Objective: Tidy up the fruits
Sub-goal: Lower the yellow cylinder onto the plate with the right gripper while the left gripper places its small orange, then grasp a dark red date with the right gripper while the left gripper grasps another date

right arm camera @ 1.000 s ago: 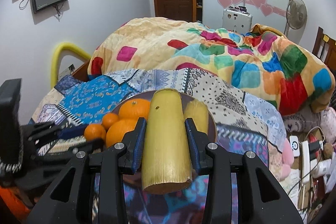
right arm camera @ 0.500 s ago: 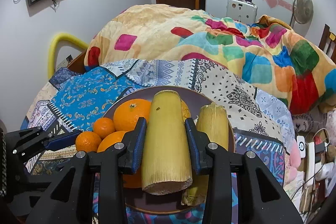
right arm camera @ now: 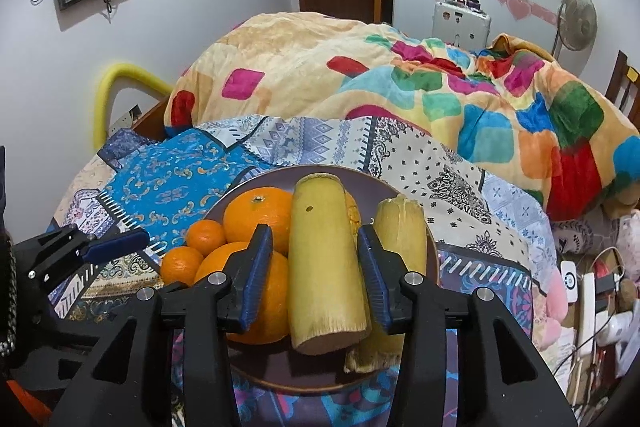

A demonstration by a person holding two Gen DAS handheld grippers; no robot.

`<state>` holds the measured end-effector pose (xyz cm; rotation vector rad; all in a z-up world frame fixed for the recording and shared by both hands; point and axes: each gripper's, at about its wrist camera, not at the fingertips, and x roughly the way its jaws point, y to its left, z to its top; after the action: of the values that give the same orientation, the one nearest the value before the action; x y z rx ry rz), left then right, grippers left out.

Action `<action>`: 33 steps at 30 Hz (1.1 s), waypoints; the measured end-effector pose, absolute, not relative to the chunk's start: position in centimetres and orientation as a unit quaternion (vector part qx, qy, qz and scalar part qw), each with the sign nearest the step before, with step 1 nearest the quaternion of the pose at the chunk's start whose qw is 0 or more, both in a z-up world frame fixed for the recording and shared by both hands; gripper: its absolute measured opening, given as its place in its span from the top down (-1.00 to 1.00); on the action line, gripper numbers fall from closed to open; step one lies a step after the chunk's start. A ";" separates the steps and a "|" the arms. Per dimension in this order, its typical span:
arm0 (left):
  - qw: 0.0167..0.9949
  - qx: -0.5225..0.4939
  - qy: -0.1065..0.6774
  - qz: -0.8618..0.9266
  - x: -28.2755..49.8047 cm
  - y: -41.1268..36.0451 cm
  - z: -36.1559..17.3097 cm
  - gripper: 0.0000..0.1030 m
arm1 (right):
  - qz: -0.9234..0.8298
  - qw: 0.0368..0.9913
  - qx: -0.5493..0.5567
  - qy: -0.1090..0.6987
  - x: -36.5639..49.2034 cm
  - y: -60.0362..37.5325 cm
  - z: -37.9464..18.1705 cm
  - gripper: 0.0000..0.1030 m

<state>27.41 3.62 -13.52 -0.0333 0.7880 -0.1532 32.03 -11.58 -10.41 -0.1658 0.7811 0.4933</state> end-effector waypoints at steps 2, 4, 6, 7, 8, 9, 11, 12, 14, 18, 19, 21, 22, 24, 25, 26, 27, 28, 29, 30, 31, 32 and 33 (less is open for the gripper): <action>0.921 -0.016 0.383 -0.073 27.1 3.6 -13.2 -0.14 | 0.240 0.892 -0.078 0.374 31.6 -11.8 -10.1 0.21; 0.921 -0.016 0.382 -0.070 26.7 3.5 -12.8 -0.14 | 0.239 0.895 -0.078 0.369 31.1 -12.0 -9.6 0.21; 0.922 -0.017 0.380 -0.069 26.1 3.4 -12.3 -0.14 | 0.236 0.898 -0.081 0.363 30.4 -12.4 -9.1 0.21; 0.923 -0.016 0.379 -0.069 25.8 3.3 -12.1 -0.14 | 0.235 0.900 -0.081 0.359 29.9 -12.7 -8.8 0.21; 0.923 -0.015 0.378 -0.068 25.5 3.2 -11.8 -0.16 | 0.235 0.901 -0.081 0.356 29.5 -13.0 -8.5 0.21; 0.924 -0.014 0.376 -0.066 25.1 3.0 -11.4 -0.22 | 0.234 0.902 -0.081 0.354 29.2 -13.2 -8.2 0.21; 0.927 -0.011 0.371 -0.060 24.3 2.7 -10.9 -0.33 | 0.234 0.905 -0.079 0.347 28.1 -14.1 -7.5 0.21; 0.928 -0.011 0.368 -0.059 23.9 2.6 -10.5 -0.34 | 0.235 0.905 -0.079 0.345 27.6 -14.4 -7.3 0.21; 0.929 -0.013 0.365 -0.059 23.1 2.2 -9.8 -0.34 | 0.233 0.908 -0.080 0.338 26.4 -15.3 -6.8 0.21; 0.931 -0.018 0.360 -0.060 21.4 1.4 -8.9 -0.43 | 0.227 0.913 -0.094 0.326 23.7 -16.9 -6.4 0.20; 0.931 -0.017 0.360 -0.060 21.1 1.1 -8.8 -0.43 | 0.226 0.913 -0.096 0.325 23.2 -17.3 -6.4 0.19; 0.930 -0.011 0.361 -0.062 20.3 0.2 -8.7 -0.44 | 0.225 0.914 -0.095 0.324 21.9 -18.2 -6.6 0.17; 0.929 -0.009 0.364 -0.063 19.9 -0.3 -8.8 -0.44 | 0.225 0.914 -0.094 0.324 21.5 -18.5 -6.7 0.17; 0.927 -0.004 0.369 -0.063 19.5 -1.1 -9.1 -0.44 | 0.225 0.913 -0.089 0.327 20.5 -19.5 -7.2 0.17; 0.927 -0.003 0.371 -0.063 19.3 -1.5 -9.3 -0.44 | 0.224 0.913 -0.088 0.328 20.2 -19.8 -7.3 0.17; 0.925 -0.002 0.374 -0.063 19.1 -1.9 -9.5 -0.44 | 0.222 0.913 -0.089 0.330 19.9 -20.2 -7.5 0.17; 0.924 -0.002 0.378 -0.066 19.0 -2.4 -9.8 -0.44 | 0.220 0.913 -0.091 0.331 19.5 -20.5 -7.7 0.17; 0.922 -0.004 0.382 -0.069 18.8 -2.9 -10.1 -0.44 | 0.216 0.914 -0.094 0.331 19.0 -20.8 -7.9 0.17; 0.920 -0.004 0.384 -0.071 18.7 -3.2 -10.3 -0.44 | 0.214 0.913 -0.097 0.333 18.8 -21.0 -8.2 0.17; 0.919 -0.005 0.388 -0.074 18.5 -3.8 -10.6 -0.44 | 0.213 0.913 -0.098 0.335 18.5 -21.2 -8.5 0.17; 0.917 -0.005 0.390 -0.077 18.3 -4.3 -10.9 -0.44 | 0.211 0.912 -0.098 0.336 18.2 -21.5 -8.7 0.17; 0.916 -0.006 0.393 -0.080 18.2 -4.7 -11.2 -0.44 | 0.211 0.912 -0.096 0.338 18.0 -21.7 -8.9 0.17; 0.915 -0.006 0.395 -0.083 18.2 -5.1 -11.4 -0.44 | 0.212 0.911 -0.093 0.341 17.9 -22.0 -9.3 0.16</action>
<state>18.16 -5.12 -11.41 -0.0129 0.8128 -0.1705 17.87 -21.99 -9.29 -0.1907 0.7029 0.4363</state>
